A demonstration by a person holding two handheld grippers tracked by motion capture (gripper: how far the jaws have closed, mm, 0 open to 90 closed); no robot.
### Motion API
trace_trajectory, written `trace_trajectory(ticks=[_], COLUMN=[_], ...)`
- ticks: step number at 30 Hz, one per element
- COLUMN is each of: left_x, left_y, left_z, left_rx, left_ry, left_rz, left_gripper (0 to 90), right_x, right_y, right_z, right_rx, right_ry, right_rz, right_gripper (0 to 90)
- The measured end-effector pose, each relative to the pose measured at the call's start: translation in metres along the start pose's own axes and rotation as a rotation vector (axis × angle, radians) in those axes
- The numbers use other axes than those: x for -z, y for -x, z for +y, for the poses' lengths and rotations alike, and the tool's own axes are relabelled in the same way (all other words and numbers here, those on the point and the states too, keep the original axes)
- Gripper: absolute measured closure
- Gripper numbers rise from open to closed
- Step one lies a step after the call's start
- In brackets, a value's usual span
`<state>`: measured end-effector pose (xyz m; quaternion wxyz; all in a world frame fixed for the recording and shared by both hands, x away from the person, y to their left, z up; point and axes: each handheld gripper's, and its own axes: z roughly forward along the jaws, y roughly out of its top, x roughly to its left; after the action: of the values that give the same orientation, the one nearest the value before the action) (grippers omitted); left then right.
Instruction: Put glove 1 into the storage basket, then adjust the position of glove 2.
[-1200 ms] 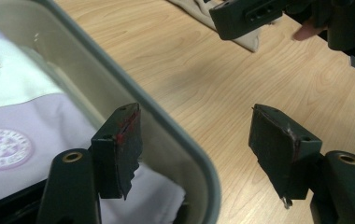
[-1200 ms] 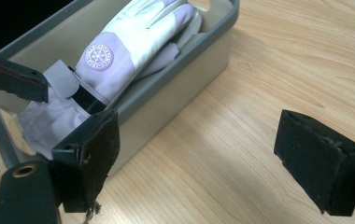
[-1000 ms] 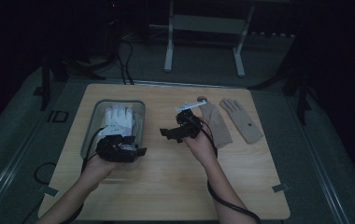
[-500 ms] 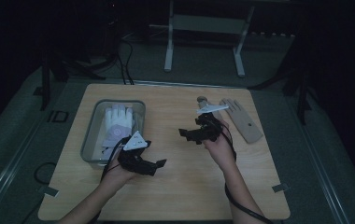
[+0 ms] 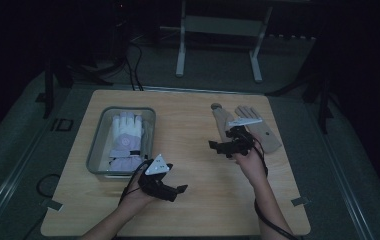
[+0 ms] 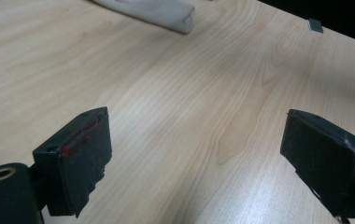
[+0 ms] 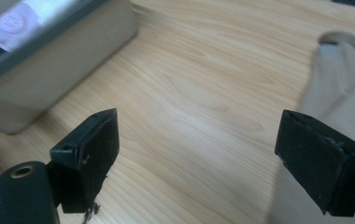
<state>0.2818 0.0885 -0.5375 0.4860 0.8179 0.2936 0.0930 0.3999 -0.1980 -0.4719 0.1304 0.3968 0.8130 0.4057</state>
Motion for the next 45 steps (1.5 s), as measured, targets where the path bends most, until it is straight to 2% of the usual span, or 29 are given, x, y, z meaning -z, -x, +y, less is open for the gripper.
trace_trajectory(ticks=[3,5,11,14,19,21,23,28,30,32,36,39,43,45], left_x=[-0.006,-0.007,-0.014,-0.016,-0.016,-0.016,-0.016,-0.017,-0.016,-0.016,-0.016,-0.016,-0.016,-0.016], left_y=[0.000,0.000,0.002,0.003,0.003,0.004,0.005,0.006,0.005,0.005,0.004,0.004,0.006,0.007], left_z=[-0.007,-0.008,-0.019,-0.023,-0.027,-0.028,-0.029,-0.030,-0.030,-0.030,-0.031,-0.031,-0.031,-0.031], left_rx=[0.001,-0.002,-0.013,-0.017,-0.009,-0.013,-0.019,-0.020,-0.014,-0.016,-0.017,-0.017,-0.023,-0.025], left_ry=[-0.001,-0.004,0.003,0.010,0.025,0.033,0.036,0.046,0.052,0.058,0.058,0.057,0.060,0.059], left_rz=[-0.004,-0.003,0.046,0.063,0.069,0.073,0.079,0.080,0.077,0.087,0.082,0.085,0.079,0.075], left_gripper=[9.3,9.3,9.3,9.4,9.3,9.3,9.3,9.4,9.3,9.3,9.4,9.4,9.3,9.3], right_x=[0.004,0.005,0.011,0.012,0.010,0.009,0.006,-0.003,-0.008,-0.013,-0.021,-0.030,-0.043,-0.051], right_y=[0.014,0.018,0.037,0.045,0.052,0.053,0.055,0.057,0.059,0.063,0.073,0.080,0.089,0.093], right_z=[-0.008,-0.010,-0.018,-0.022,-0.026,-0.027,-0.028,-0.026,-0.023,-0.019,-0.012,-0.007,-0.003,-0.002], right_rx=[-0.020,-0.026,-0.038,-0.063,-0.082,-0.065,-0.073,-0.066,-0.046,-0.025,-0.018,-0.017,0.001,0.006], right_ry=[0.011,0.015,0.029,0.049,0.063,0.050,0.028,0.029,0.015,-0.002,-0.012,-0.033,-0.055,-0.070], right_rz=[-0.011,-0.010,-0.057,-0.089,-0.109,-0.122,-0.121,-0.135,-0.146,-0.184,-0.203,-0.216,-0.250,-0.249], right_gripper=[13.8,13.9,13.9,14.1,14.1,13.6,12.3,12.0,18.0,26.3,39.8,42.2,39.1,39.0])
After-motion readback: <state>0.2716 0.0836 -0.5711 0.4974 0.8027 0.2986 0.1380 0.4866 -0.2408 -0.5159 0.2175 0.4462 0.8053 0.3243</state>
